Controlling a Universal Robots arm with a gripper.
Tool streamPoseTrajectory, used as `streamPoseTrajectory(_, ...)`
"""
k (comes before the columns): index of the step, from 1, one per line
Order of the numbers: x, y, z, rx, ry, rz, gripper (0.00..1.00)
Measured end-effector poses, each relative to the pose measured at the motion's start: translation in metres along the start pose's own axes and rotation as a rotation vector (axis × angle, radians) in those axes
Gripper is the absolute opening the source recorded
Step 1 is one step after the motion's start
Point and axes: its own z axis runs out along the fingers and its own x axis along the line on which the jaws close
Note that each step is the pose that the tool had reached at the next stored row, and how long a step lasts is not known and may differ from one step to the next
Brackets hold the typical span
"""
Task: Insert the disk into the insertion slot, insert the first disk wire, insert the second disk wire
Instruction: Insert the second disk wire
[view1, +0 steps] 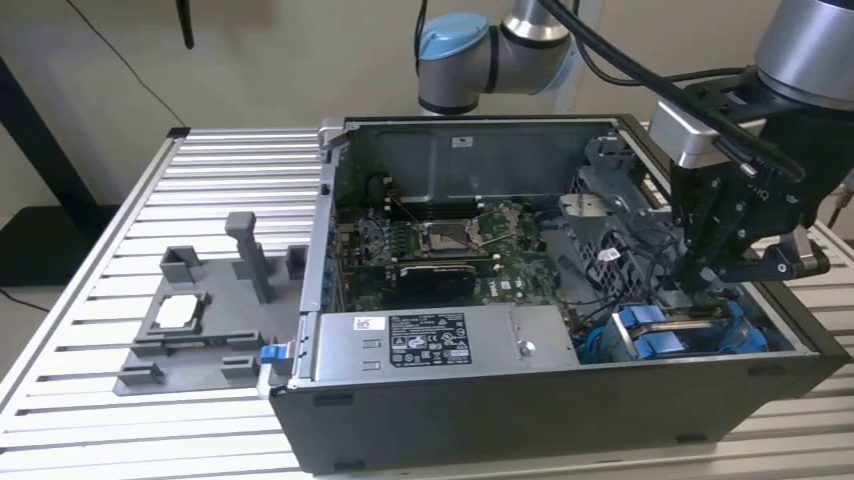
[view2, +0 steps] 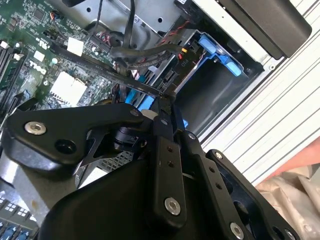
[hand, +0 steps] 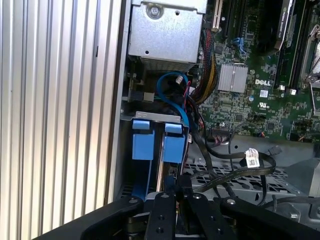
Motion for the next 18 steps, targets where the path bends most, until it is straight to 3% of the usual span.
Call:
streamPoseTrajectory(1, 0.0001, 0.0, 0.0001, 0.0002, -0.0025, 0.0, 0.16)
streamPoseTrajectory(2, 0.0001, 0.0001, 0.0002, 0.001, -0.0096, 0.001, 0.16)
streamPoseTrajectory(4, 0.0001, 0.0, 0.0002, 0.0033, -0.0309, 0.003, 0.16)
streamPoseTrajectory(5, 0.0004, 0.0001, 0.0006, 0.0038, -0.0353, 0.004, 0.16)
streamPoseTrajectory(10, 0.0056, 0.0008, 0.005, 0.0046, -0.036, 0.018, 0.16)
streamPoseTrajectory(18, 0.0071, 0.0014, 0.0163, 0.0066, -0.0364, 0.054, 0.16)
